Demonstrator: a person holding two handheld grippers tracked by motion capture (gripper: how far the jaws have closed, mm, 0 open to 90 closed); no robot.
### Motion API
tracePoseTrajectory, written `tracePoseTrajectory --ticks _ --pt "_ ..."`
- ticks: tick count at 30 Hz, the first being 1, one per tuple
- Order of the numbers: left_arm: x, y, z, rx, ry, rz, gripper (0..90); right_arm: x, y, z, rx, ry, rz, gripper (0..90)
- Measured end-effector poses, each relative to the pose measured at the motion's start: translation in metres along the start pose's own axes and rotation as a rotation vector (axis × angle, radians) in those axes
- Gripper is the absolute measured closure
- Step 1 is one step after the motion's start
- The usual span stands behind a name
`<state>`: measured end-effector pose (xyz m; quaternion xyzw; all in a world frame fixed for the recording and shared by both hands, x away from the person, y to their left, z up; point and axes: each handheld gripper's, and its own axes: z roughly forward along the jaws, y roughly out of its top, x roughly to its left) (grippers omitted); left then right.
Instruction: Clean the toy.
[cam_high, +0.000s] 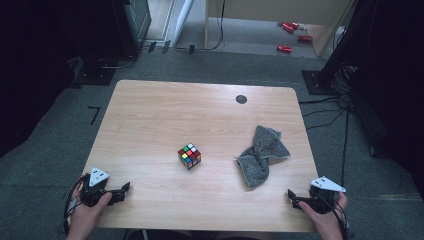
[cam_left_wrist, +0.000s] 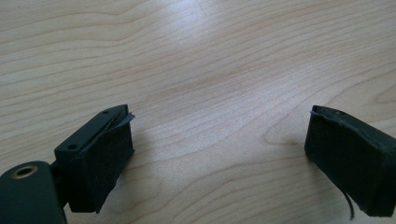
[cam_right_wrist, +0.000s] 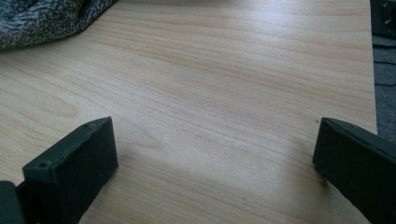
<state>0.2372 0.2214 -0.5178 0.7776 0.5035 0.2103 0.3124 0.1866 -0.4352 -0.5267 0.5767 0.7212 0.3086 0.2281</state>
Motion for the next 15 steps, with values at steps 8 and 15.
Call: tracePoseTrajectory --ticks 8,15 --pt "0.0 0.0012 0.0011 0.0 0.002 -0.003 8.1 0.0 0.0 0.0 0.0 0.0 0.001 0.0" --pt "0.0 0.0012 0.0011 0.0 0.002 -0.003 8.2 0.0 0.0 0.0 0.0 0.0 0.001 0.0"
